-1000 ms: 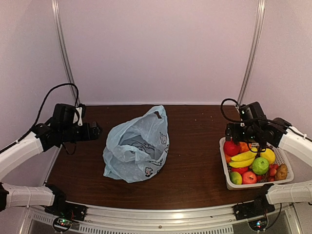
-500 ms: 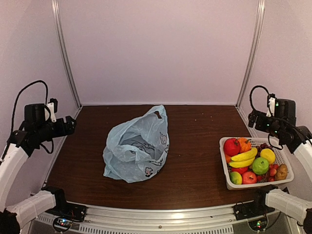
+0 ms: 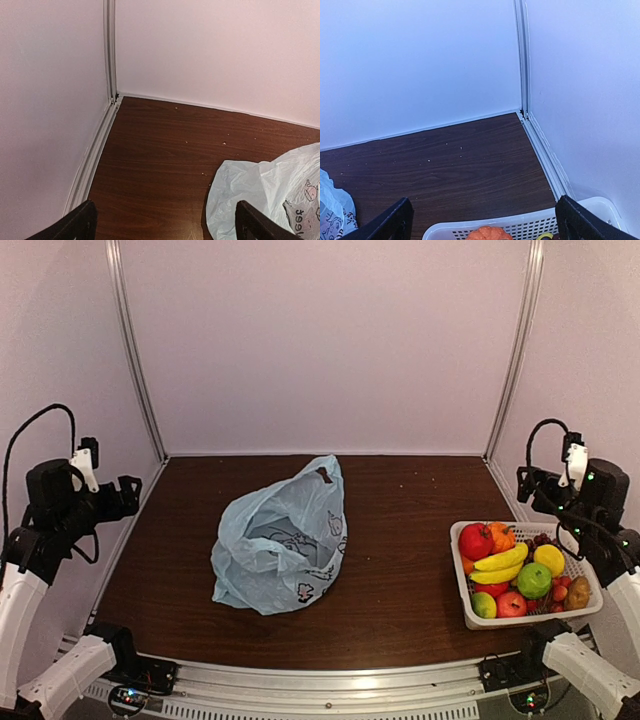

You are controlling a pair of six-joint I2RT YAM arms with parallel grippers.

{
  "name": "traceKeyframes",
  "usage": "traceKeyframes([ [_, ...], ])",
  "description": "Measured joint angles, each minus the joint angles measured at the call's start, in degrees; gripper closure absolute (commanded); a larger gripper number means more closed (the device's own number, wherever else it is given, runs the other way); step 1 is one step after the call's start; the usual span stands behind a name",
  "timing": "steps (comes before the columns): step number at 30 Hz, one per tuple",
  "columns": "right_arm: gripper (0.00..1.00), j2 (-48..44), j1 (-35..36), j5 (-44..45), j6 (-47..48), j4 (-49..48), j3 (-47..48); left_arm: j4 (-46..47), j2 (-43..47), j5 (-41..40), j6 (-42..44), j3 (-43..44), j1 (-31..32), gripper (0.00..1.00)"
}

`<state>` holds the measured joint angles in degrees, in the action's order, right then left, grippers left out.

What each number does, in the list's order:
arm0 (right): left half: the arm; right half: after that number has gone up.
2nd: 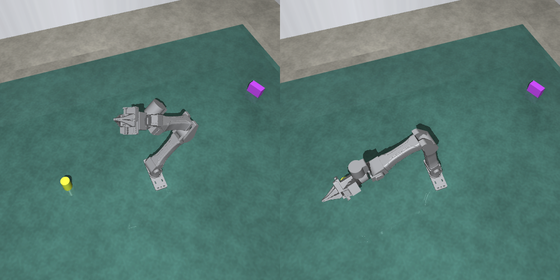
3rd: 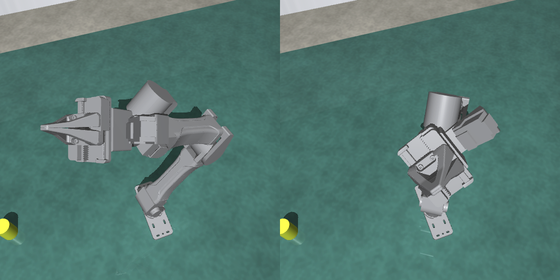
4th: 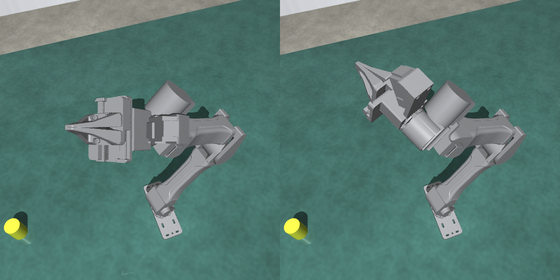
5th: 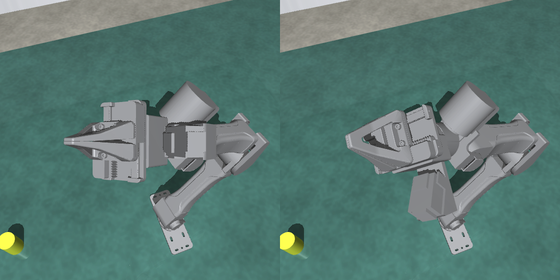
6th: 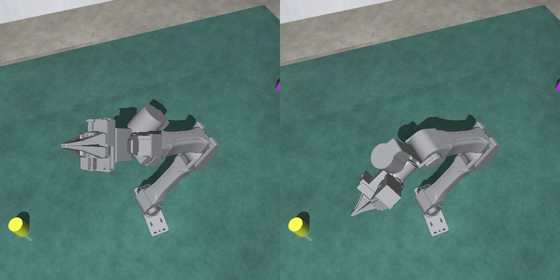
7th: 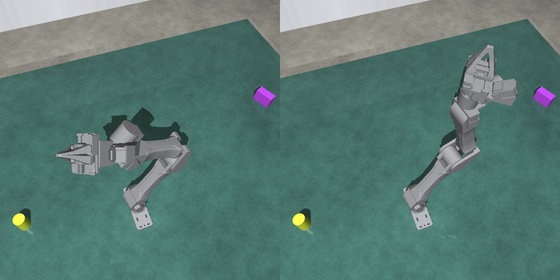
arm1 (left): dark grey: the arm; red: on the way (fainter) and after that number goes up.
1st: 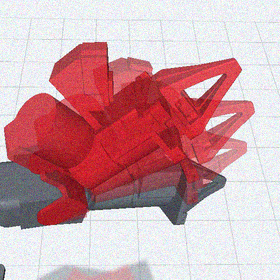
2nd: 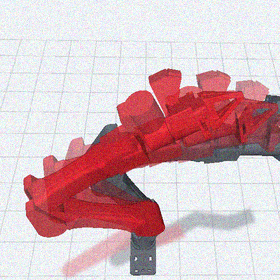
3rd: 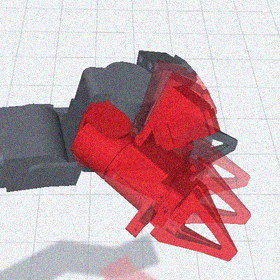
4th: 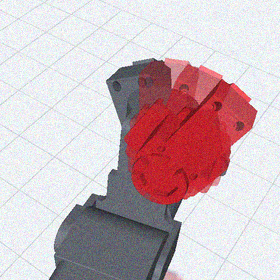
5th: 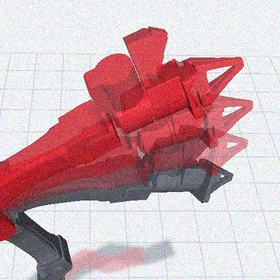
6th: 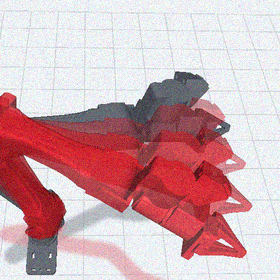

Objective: Untie the knot of the plastic bag and take out the fruit
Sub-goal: Reset both arms

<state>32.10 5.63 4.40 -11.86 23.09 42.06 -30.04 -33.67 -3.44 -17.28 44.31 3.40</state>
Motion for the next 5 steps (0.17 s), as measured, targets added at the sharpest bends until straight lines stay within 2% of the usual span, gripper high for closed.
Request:
traceKeyframes([
  [5, 0.01, 0.0, 0.0, -0.3, 0.1, -0.6, 0.0, 0.0, 0.0, -0.5, 0.2, 0.0, 0.0, 0.03],
])
